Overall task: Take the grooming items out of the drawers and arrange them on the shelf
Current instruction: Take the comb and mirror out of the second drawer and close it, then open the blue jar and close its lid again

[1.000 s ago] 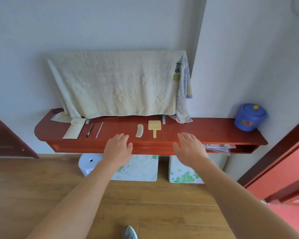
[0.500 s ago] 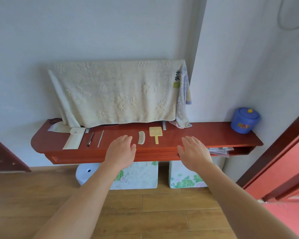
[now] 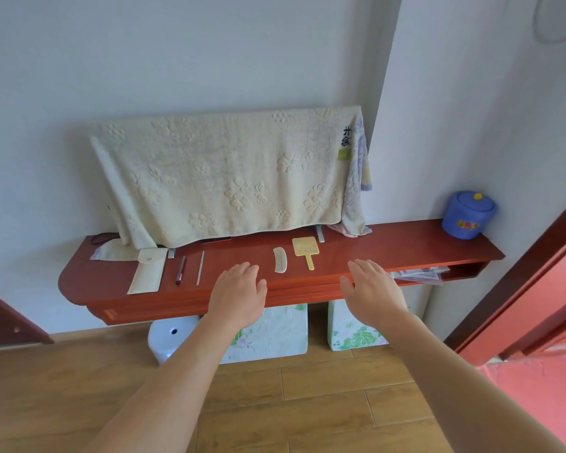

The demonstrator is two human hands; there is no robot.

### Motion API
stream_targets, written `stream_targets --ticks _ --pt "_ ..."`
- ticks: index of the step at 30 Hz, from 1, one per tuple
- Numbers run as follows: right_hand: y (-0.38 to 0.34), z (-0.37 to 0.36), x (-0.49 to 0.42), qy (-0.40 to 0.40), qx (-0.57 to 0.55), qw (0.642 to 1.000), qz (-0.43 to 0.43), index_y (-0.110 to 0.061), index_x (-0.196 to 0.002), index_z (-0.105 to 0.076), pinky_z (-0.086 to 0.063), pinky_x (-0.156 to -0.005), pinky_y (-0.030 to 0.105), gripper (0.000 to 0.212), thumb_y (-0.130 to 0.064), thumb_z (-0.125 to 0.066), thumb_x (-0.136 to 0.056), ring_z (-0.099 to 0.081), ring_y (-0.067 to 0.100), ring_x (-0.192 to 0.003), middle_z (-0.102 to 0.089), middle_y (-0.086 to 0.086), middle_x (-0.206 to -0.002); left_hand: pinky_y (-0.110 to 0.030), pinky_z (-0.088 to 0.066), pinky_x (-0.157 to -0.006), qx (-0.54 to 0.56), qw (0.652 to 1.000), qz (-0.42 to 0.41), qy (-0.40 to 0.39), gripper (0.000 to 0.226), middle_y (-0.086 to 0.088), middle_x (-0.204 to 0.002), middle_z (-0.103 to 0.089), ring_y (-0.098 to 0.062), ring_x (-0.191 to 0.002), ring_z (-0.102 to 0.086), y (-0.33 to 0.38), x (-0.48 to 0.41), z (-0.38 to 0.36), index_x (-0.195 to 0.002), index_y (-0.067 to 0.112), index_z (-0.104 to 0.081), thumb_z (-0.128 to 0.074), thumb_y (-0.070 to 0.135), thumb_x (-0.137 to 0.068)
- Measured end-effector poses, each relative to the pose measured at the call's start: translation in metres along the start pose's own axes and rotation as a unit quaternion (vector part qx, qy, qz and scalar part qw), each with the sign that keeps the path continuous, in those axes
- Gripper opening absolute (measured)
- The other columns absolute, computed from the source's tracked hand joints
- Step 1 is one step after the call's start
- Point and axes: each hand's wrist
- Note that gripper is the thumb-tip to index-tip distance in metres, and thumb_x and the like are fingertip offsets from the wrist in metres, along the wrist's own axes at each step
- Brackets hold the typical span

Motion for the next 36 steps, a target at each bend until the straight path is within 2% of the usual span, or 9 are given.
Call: stream_targets --ticks 4,11,16,24,28,32,36 --pt "0.007 -0.003 0.002 -0.008 0.002 1.000 -0.003 -0.015 -0.127 -0.051 -0.036 -0.106 0.035 0.041 -0.038 -0.030 -0.101 -0.045 0.019 -0.125 -0.054 -0.001 -0.133 -0.038 -0.030 -0.115 -0.008 1.000 -0.006 0.001 0.048 -0.004 -0.147 -0.047 -0.022 -0.137 -0.041 0.005 0.000 0.000 -0.144 0.011 -0.045 -0.030 0.036 -0.105" --pt "0.051 0.009 -0.006 0.001 -0.004 1.000 0.010 -0.018 -0.114 -0.054 -0.041 -0.099 0.035 0.036 -0.038 -0.029 -0.098 -0.049 0.018 -0.111 -0.059 -0.002 -0.120 -0.037 -0.033 -0.112 -0.015 1.000 -0.007 0.007 0.046 -0.003 -0.143 -0.051 -0.021 -0.134 -0.044 0.049 -0.008 -0.005 -0.142 0.011 -0.047 -0.031 0.034 -0.105" --pt "0.105 0.021 -0.005 -0.001 -0.006 1.000 0.010 -0.014 -0.120 -0.054 -0.040 -0.100 0.035 0.038 -0.037 -0.032 -0.099 -0.049 0.021 -0.117 -0.058 0.002 -0.123 -0.040 -0.039 -0.110 -0.002 1.000 -0.009 0.008 0.046 -0.001 -0.138 -0.054 -0.021 -0.127 -0.049 0.106 -0.019 -0.022 -0.142 0.014 -0.046 -0.032 0.035 -0.104" --pt "0.213 0.042 -0.010 0.006 -0.001 1.000 -0.023 -0.010 -0.122 -0.056 -0.038 -0.103 0.038 0.040 -0.034 -0.036 -0.098 -0.047 0.023 -0.121 -0.057 0.004 -0.127 -0.038 -0.032 -0.115 0.015 0.999 -0.040 0.009 0.047 -0.002 -0.150 -0.045 -0.021 -0.139 -0.040 0.205 -0.049 -0.041 -0.146 0.015 -0.043 -0.032 0.037 -0.105" --pt "0.260 0.047 -0.023 0.008 -0.005 0.998 -0.057 -0.009 -0.117 -0.057 -0.039 -0.101 0.038 0.036 -0.031 -0.038 -0.096 -0.047 0.025 -0.119 -0.058 0.005 -0.123 -0.037 -0.029 -0.116 0.015 0.998 -0.063 -0.004 0.049 -0.004 -0.152 -0.042 -0.022 -0.140 -0.037 0.243 -0.077 -0.051 -0.148 0.013 -0.041 -0.032 0.035 -0.105" --pt "0.294 0.047 -0.044 0.012 -0.005 0.996 -0.086 -0.013 -0.100 -0.057 -0.041 -0.090 0.035 0.027 -0.031 -0.038 -0.094 -0.052 0.025 -0.109 -0.059 0.001 -0.106 -0.037 -0.030 -0.115 0.013 0.996 -0.089 -0.014 0.048 -0.004 -0.150 -0.044 -0.021 -0.139 -0.039 0.273 -0.120 -0.065 -0.147 0.013 -0.041 -0.033 0.035 -0.105" --pt "0.325 0.045 -0.075 0.014 0.015 0.994 -0.112 -0.009 -0.115 -0.058 -0.038 -0.098 0.035 0.035 -0.032 -0.039 -0.097 -0.049 0.025 -0.116 -0.060 0.005 -0.119 -0.038 -0.033 -0.115 0.020 0.992 -0.125 -0.025 0.049 -0.003 -0.150 -0.045 -0.021 -0.139 -0.040 0.300 -0.178 -0.083 -0.146 0.013 -0.042 -0.034 0.037 -0.104"
Point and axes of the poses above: each hand's wrist, its own x-axis away from the middle knuckle, its own z-axis out of the back of the hand, y = z × x
